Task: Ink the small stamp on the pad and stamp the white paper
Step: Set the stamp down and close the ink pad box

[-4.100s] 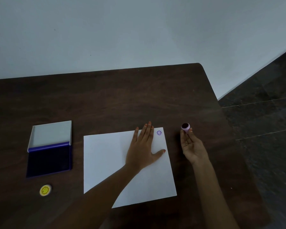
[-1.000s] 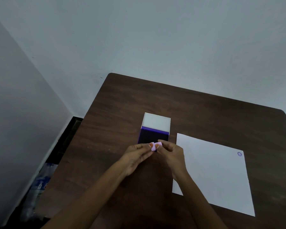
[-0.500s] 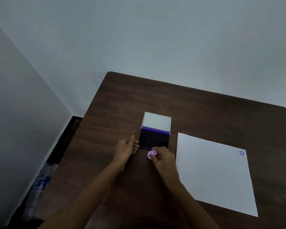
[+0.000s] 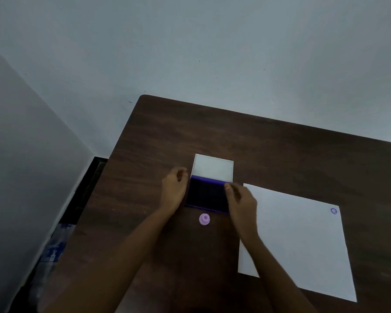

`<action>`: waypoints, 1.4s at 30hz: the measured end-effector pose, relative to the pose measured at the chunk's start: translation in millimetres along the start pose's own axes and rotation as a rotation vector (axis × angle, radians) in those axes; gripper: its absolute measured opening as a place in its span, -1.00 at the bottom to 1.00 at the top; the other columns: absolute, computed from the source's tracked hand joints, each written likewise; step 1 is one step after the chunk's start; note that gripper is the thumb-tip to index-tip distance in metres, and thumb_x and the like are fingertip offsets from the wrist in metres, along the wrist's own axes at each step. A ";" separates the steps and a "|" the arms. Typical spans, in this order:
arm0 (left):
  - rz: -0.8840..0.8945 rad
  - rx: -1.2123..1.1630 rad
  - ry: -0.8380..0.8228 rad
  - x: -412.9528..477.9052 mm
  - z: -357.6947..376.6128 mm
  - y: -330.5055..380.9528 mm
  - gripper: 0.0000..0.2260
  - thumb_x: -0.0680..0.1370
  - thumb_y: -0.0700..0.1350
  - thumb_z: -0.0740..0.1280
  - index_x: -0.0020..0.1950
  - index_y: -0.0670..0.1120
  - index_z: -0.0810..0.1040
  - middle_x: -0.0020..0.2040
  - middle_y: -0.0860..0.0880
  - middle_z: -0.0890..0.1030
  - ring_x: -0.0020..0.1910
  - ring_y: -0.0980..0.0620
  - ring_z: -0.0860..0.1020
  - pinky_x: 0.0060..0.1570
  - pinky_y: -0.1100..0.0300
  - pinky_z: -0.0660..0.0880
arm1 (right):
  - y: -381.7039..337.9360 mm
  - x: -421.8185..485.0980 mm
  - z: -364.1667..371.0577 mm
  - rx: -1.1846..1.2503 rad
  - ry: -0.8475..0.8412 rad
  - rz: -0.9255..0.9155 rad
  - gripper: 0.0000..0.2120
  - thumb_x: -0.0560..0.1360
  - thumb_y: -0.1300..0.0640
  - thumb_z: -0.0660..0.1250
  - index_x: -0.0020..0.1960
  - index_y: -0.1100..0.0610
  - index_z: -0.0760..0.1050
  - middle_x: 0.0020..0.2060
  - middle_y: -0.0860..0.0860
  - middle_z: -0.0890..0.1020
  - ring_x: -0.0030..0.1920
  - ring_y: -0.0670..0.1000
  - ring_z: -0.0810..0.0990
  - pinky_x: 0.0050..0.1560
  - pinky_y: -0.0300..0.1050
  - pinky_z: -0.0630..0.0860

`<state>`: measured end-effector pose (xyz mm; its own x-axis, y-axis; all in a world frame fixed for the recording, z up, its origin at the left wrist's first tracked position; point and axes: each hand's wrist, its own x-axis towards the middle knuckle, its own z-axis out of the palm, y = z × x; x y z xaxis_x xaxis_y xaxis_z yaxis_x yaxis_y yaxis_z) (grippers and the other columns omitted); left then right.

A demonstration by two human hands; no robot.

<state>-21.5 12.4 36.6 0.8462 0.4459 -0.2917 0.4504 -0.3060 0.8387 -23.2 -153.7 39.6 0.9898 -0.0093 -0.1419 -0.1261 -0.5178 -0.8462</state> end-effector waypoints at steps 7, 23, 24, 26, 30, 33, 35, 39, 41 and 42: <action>-0.064 -0.045 -0.104 29.3 24.1 24.3 -0.60 0.58 -0.11 0.18 0.40 -0.12 0.21 0.37 -0.14 0.37 0.31 -0.07 0.36 0.21 0.07 0.36 | -14.6 63.7 4.7 0.025 -0.030 0.149 -0.65 0.57 0.10 0.13 0.32 0.18 0.29 0.29 0.14 0.45 0.25 0.07 0.43 0.10 -0.17 0.41; -0.076 -0.201 -0.025 25.7 13.2 43.3 -0.66 0.57 -0.10 0.21 0.34 -0.08 0.31 0.31 -0.11 0.42 0.14 0.06 0.38 0.03 0.18 0.37 | -23.7 70.7 -13.4 0.210 0.063 0.222 -0.64 0.53 0.12 0.21 0.30 0.18 0.34 0.28 0.13 0.46 0.21 0.03 0.45 0.03 -0.23 0.41; -0.059 -0.170 -0.009 23.7 10.2 44.2 -0.68 0.56 -0.13 0.22 0.32 -0.09 0.34 0.30 -0.11 0.44 0.17 0.04 0.39 0.03 0.18 0.37 | -24.0 67.0 -15.8 0.184 0.069 0.191 -0.65 0.53 0.13 0.22 0.29 0.18 0.36 0.28 0.13 0.47 0.24 0.05 0.44 0.08 -0.19 0.39; 0.006 -0.073 0.017 17.5 4.5 43.9 -0.71 0.55 -0.17 0.23 0.28 -0.12 0.41 0.26 -0.12 0.48 0.18 0.01 0.42 0.03 0.20 0.38 | -24.0 58.6 -19.5 0.133 0.071 0.120 -0.68 0.52 0.16 0.23 0.26 0.18 0.40 0.25 0.13 0.50 0.24 0.05 0.45 0.13 -0.17 0.39; 0.110 0.021 0.030 -0.4 -5.7 38.0 -0.78 0.52 -0.23 0.28 0.16 -0.16 0.52 0.16 -0.14 0.56 0.08 0.04 0.50 0.05 0.22 0.42 | -20.4 38.4 -22.8 0.027 0.047 -0.002 -0.76 0.49 0.22 0.27 0.15 0.20 0.50 0.13 0.16 0.58 0.05 -0.04 0.49 0.03 -0.24 0.42; 0.137 0.044 0.027 -16.5 -10.9 31.0 -0.81 0.50 -0.26 0.29 0.10 -0.15 0.55 0.10 -0.11 0.58 0.01 0.09 0.51 0.03 0.24 0.44 | -15.0 22.1 -22.3 -0.007 0.040 -0.050 -0.80 0.46 0.27 0.30 0.07 0.23 0.55 0.06 0.19 0.60 -0.03 -0.08 0.48 -0.09 -0.40 0.40; 0.172 0.053 0.044 -27.2 -13.1 23.4 -0.83 0.47 -0.29 0.32 0.04 -0.17 0.58 0.04 -0.11 0.61 -0.05 0.11 0.51 -0.02 0.31 0.42 | -10.3 10.9 -21.9 -0.042 0.045 -0.084 -0.84 0.43 0.30 0.33 0.01 0.25 0.57 0.00 0.19 0.62 -0.07 -0.07 0.49 -0.14 -0.49 0.34; 0.208 0.089 0.015 -43.5 -13.7 1.9 -0.84 0.43 -0.33 0.36 0.00 -0.21 0.59 0.01 -0.14 0.62 -0.09 0.10 0.53 -0.08 0.37 0.40 | 1.4 -9.1 -18.8 -0.091 0.017 -0.136 -0.86 0.39 0.35 0.36 -0.05 0.28 0.58 -0.03 0.20 0.62 -0.08 -0.07 0.49 -0.08 -0.46 0.37; 0.205 0.093 0.008 -47.6 -11.4 -10.2 -0.83 0.42 -0.36 0.36 0.00 -0.24 0.59 0.01 -0.17 0.63 -0.09 0.06 0.55 -0.08 0.38 0.40 | 10.2 -17.6 -14.6 -0.094 0.014 -0.132 -0.86 0.38 0.37 0.36 -0.06 0.28 0.58 -0.01 0.20 0.61 -0.05 -0.05 0.50 0.01 -0.31 0.43; 0.203 0.101 0.004 -49.5 -9.4 -15.9 -0.82 0.42 -0.37 0.36 0.01 -0.24 0.59 0.01 -0.18 0.62 -0.07 0.03 0.56 -0.05 0.35 0.41 | 15.6 -21.2 -11.8 -0.099 0.020 -0.137 -0.85 0.38 0.38 0.36 -0.06 0.27 0.58 0.00 0.20 0.60 -0.04 -0.03 0.51 0.05 -0.25 0.46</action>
<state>-73.3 3.1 42.0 0.9213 0.3699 -0.1197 0.2974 -0.4723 0.8298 -45.4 -171.6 35.5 0.9986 0.0501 -0.0176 0.0158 -0.5969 -0.8021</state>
